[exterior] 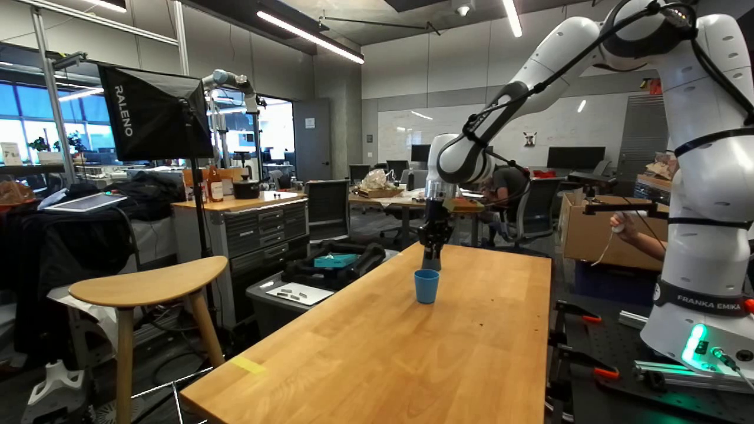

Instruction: Place the silver object in the light blue cup

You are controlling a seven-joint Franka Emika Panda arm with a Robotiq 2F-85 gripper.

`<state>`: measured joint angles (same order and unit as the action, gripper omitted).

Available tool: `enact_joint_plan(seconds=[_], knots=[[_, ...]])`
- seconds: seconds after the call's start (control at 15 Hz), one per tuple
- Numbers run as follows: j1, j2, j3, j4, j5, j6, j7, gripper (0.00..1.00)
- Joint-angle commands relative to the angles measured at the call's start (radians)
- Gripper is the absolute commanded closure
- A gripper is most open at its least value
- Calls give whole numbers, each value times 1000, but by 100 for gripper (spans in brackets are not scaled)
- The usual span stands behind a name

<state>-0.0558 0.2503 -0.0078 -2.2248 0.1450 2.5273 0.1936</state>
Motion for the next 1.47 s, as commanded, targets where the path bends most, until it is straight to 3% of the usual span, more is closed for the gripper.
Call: enact_joint_plan(seconds=[0.0, 0.73, 1.4], knots=[[19, 19, -1, -4, 22, 68, -2, 91], [24, 145, -2, 20, 15, 156, -4, 91], [79, 220, -40, 31, -45, 177, 39, 91]])
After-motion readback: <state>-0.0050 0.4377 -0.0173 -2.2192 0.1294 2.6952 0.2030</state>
